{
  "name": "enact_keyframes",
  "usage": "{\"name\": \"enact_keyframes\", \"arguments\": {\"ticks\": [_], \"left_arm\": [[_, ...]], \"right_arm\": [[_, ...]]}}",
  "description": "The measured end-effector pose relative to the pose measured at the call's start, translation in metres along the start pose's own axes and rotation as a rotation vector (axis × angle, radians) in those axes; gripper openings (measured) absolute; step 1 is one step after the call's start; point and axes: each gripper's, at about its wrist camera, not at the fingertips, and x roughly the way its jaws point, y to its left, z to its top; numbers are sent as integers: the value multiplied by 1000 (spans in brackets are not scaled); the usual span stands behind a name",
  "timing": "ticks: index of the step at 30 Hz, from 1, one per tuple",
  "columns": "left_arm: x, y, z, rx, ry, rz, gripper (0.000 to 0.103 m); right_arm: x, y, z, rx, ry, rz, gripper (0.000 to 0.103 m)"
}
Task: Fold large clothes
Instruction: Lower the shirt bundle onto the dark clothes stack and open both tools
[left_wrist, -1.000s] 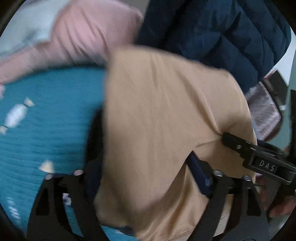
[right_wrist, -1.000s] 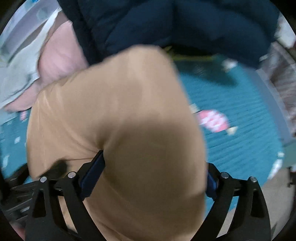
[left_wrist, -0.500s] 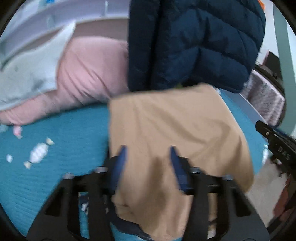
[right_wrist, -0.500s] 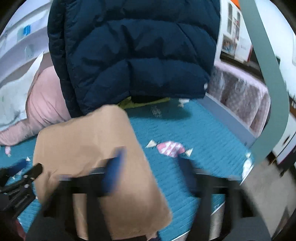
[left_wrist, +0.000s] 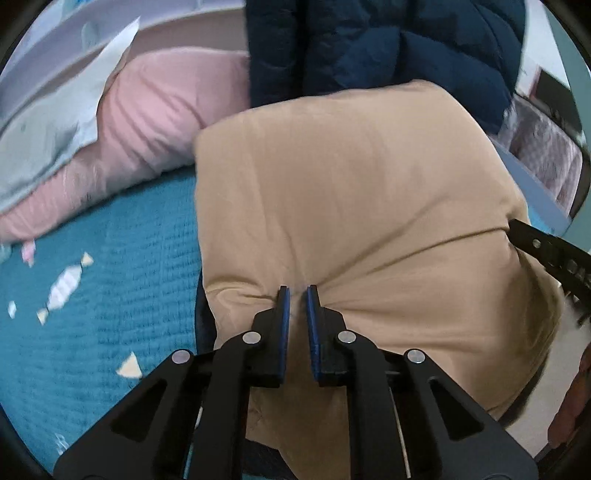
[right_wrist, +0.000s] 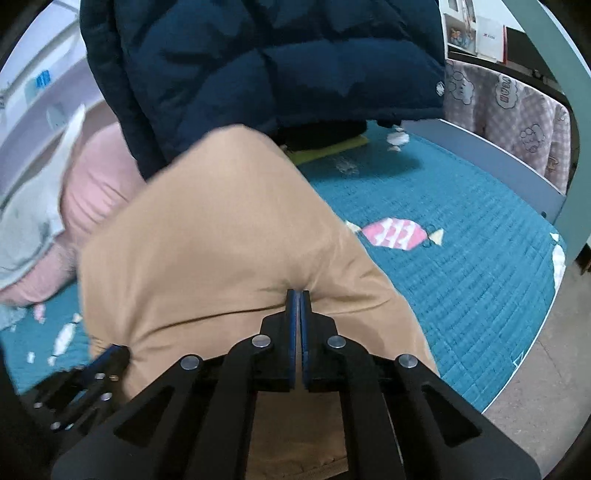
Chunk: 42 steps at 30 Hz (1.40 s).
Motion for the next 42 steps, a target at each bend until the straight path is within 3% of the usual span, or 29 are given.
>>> {"name": "enact_keyframes", "arguments": {"ticks": [3,7,11,14,18,21,23,30,33,34,36,38,42], "left_arm": [[-12,6,11,-38,-1,-33,10],[-27,4,34,-41,-73,-59,9],[-25,5,64,-60,-133,-52,9],[-1,11,84,-85,-137,-27,9],[50,22,93,-106,-63,1,9],[81,28,90,-92,-20,46,9],[87,32,88,-95,-22,53,9],[75,42,84,-74,12,86,9],[63,56,83,-98,38,87,10],[61,61,83,-106,48,93,10],[56,76,81,-140,89,105,11],[46,87,77,-157,90,108,11],[20,97,65,-96,62,113,15]], "right_arm": [[-15,1,13,3,-32,9,4],[-35,10,41,-4,-128,48,4],[-25,25,72,-42,-169,69,7],[11,32,90,-46,-134,84,6],[78,26,91,-20,-27,63,3],[115,2,89,140,36,159,2],[117,2,89,151,35,178,2],[105,14,94,64,35,98,1],[86,22,98,-5,20,7,2],[79,19,98,-17,13,-55,8],[70,5,98,6,36,-168,9],[57,-14,95,64,37,-185,9],[7,-42,81,169,-14,-192,9]]}}
